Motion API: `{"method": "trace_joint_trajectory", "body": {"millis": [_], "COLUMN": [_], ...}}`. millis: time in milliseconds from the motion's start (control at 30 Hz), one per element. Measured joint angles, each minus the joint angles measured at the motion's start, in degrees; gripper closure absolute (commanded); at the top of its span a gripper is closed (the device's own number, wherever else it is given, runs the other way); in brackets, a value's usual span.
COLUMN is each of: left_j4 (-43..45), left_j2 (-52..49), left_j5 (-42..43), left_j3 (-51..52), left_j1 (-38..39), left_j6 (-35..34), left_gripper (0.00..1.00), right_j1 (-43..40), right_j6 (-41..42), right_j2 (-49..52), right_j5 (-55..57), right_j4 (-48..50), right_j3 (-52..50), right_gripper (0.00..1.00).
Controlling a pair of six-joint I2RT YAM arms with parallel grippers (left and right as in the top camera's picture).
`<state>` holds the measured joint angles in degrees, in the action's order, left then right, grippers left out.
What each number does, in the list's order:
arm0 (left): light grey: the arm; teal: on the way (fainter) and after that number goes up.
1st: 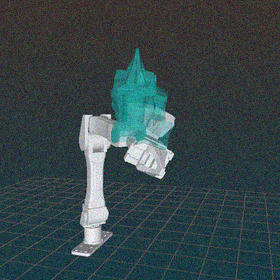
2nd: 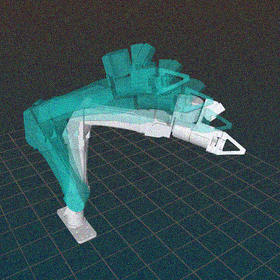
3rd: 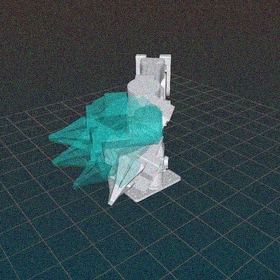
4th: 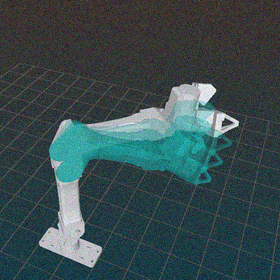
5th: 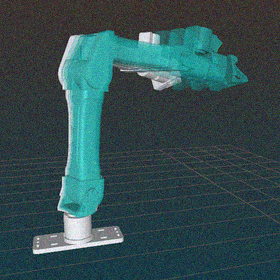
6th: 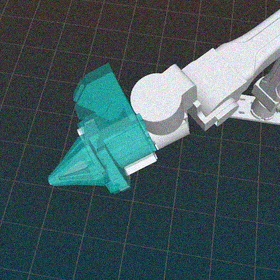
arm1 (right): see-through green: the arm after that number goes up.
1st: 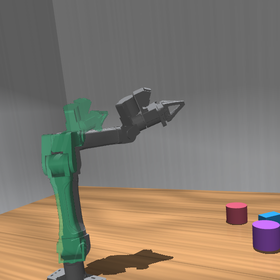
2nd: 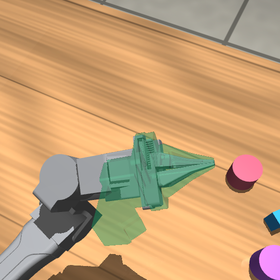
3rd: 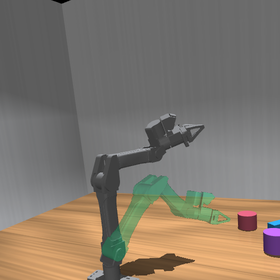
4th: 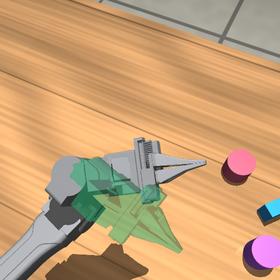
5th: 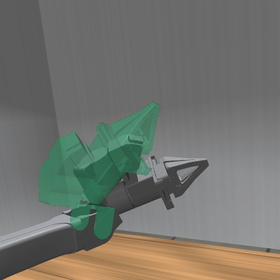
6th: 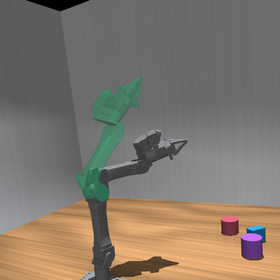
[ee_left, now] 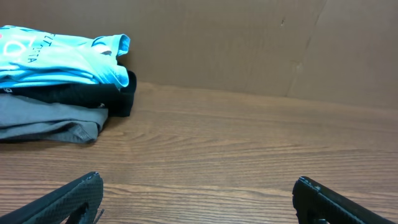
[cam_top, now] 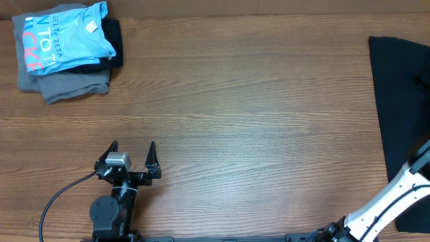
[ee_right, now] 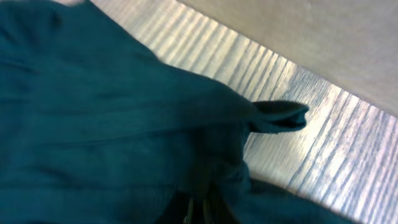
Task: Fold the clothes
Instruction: 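Lift the black T-shirt with the right gripper and drag it toward table center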
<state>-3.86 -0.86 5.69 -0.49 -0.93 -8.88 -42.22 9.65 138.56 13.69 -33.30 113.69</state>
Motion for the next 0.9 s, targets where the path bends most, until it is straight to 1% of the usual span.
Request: {"method": "trace_joint_trajectory", "body": {"millis": [233,367,467,567,667,900], "left_j4": [0.00,0.00,0.00,0.00,0.00,0.00], "left_j2": [0.00,0.00,0.00,0.00,0.00,0.00], "left_j5": [0.00,0.00,0.00,0.00,0.00,0.00], "left_j3": [0.00,0.00,0.00,0.00,0.00,0.00], "left_j1": [0.00,0.00,0.00,0.00,0.00,0.00], "left_j6": [0.00,0.00,0.00,0.00,0.00,0.00], "left_gripper": [0.00,0.00,0.00,0.00,0.00,0.00], "right_j1": [2.60,7.26,11.93,18.14,25.31,46.82], "right_j6": [2.40,5.53,7.58,9.44,10.32,11.76], "right_j2": [-9.81,-14.84,-16.06,-16.04,-16.04,-16.04], "right_j5": [-9.38,-15.13,-18.49,-20.44,-21.35,-22.47], "right_j4": [-3.91,-6.91,-8.92,-11.93,-12.81,-11.21], "right_j3": [0.02,0.61,0.98,1.05,1.05,1.05], "right_gripper": [0.96,0.96,0.96,0.96,0.96,0.96]}}
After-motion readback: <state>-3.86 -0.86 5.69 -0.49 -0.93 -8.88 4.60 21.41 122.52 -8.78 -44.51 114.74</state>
